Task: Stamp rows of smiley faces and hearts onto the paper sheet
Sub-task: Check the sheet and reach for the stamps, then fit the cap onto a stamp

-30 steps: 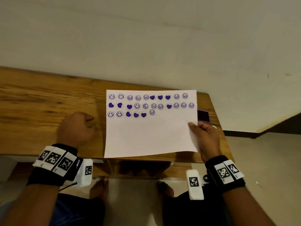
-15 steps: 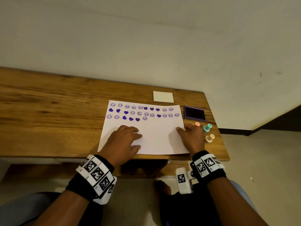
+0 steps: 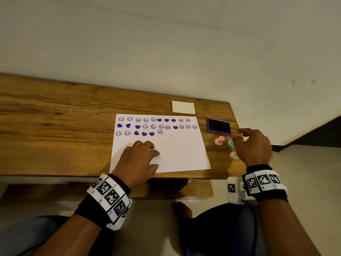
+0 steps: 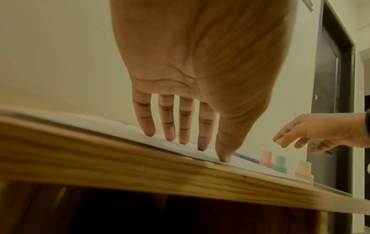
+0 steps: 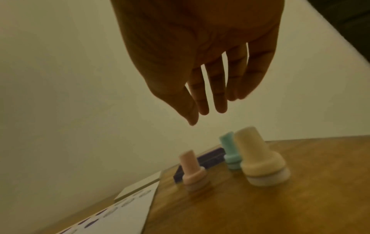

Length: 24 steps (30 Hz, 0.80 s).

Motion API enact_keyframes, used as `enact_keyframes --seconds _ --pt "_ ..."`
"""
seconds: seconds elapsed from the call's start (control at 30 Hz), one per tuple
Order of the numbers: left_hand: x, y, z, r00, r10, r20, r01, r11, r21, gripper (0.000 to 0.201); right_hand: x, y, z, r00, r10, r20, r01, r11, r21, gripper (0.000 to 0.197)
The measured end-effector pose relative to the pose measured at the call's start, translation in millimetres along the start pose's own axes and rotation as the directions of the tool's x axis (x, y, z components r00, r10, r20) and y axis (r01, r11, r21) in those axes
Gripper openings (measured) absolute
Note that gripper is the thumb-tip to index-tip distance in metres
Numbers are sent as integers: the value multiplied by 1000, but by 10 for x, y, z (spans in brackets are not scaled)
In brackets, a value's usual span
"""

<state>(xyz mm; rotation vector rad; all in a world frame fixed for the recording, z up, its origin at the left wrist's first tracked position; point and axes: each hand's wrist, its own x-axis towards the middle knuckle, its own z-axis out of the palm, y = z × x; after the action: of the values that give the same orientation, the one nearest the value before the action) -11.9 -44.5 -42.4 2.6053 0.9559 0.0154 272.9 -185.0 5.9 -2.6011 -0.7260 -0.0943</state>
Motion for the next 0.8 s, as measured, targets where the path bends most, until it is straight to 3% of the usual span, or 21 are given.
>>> enact_keyframes --seconds 0.1,0.2,0.3,0.37,0.43,0.5,0.57,0.63,0.8 --pt "-6 3 4 1000 5 0 -5 1000 1 47 29 56 101 988 37 149 -27 997 -72 38" --pt "-9 11 -11 999 6 -43 -7 1000 -16 45 27 37 172 981 44 190 -28 996 -88 31" --pt "-13 11 -23 994 12 -111 -21 997 -79 42 34 1 170 993 36 112 -33 999 -30 26" --pt "-23 14 -17 986 16 -168 -42 988 -149 40 24 -52 115 1000 -14 6 13 992 129 24" --pt "-31 33 0 972 -9 -235 -51 968 -247 41 -41 -143 52 999 -24 -20 31 900 436 20" --pt "-33 83 15 951 -46 -306 -73 927 -368 41 -223 -285 12 990 -18 143 -93 673 734 16" --pt "-34 148 26 927 -44 -372 -139 882 -451 40 -455 -449 59 931 -93 352 -268 481 835 16" --pt "-43 201 34 918 -14 -397 -189 862 -470 44 -628 -610 151 876 -163 455 -351 431 831 18" --pt "-63 210 26 927 5 -376 -222 816 -535 58 -761 -825 314 808 -216 548 -442 392 807 17"
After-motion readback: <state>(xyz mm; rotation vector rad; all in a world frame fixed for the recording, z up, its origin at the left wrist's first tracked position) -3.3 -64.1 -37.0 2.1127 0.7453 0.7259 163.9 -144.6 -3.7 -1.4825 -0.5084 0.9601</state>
